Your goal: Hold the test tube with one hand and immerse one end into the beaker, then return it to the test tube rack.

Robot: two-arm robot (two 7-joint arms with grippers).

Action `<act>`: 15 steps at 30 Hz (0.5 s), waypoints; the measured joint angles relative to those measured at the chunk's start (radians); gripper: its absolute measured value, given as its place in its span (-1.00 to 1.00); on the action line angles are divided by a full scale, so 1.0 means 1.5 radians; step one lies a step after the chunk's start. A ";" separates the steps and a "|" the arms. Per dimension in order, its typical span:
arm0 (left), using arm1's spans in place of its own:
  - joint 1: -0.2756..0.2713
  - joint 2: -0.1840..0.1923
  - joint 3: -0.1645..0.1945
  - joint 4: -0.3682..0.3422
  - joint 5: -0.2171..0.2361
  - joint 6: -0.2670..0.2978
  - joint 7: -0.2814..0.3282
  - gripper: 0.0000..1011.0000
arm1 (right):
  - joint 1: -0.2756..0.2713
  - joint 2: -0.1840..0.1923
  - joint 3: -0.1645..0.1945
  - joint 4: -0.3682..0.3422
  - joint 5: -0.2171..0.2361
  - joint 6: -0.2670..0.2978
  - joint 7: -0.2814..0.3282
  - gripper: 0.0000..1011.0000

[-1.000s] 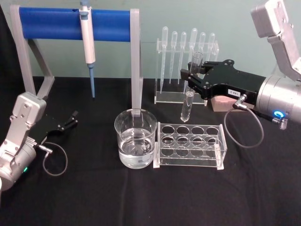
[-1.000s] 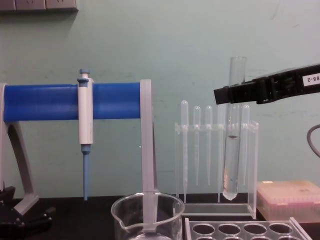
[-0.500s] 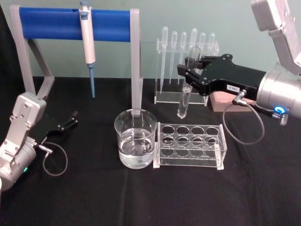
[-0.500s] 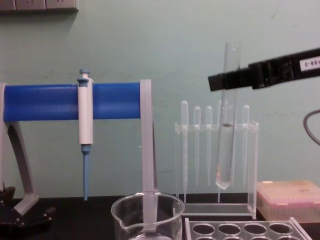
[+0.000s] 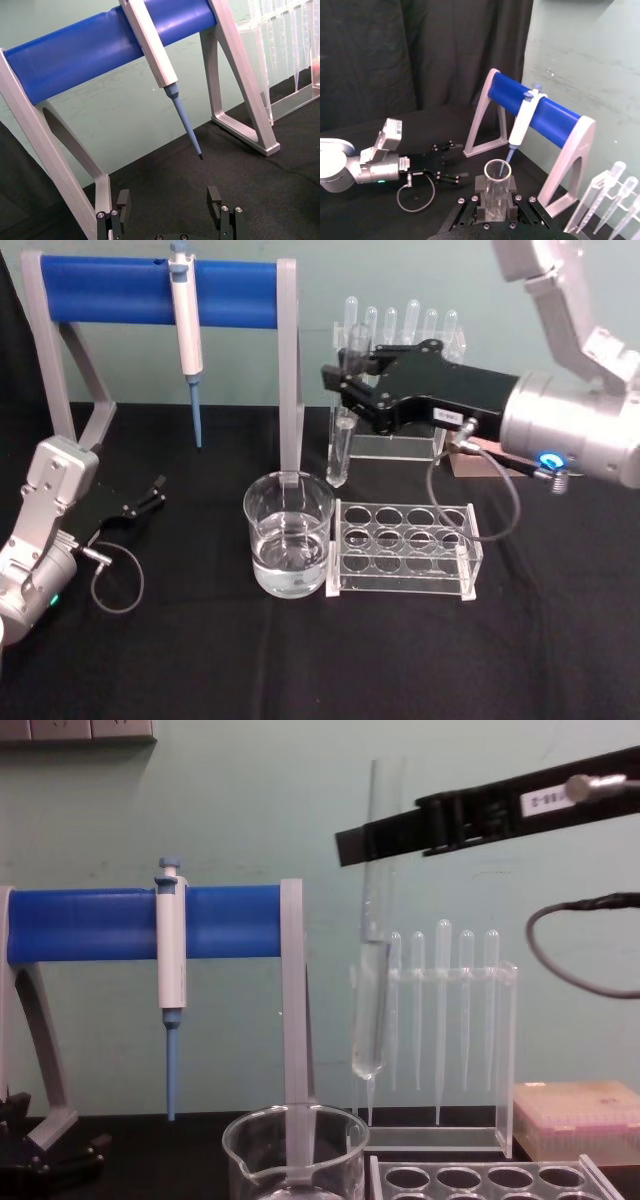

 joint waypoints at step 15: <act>0.000 0.000 0.000 0.000 0.000 0.000 0.000 0.98 | 0.019 -0.020 -0.061 0.045 0.002 -0.016 -0.009 -0.55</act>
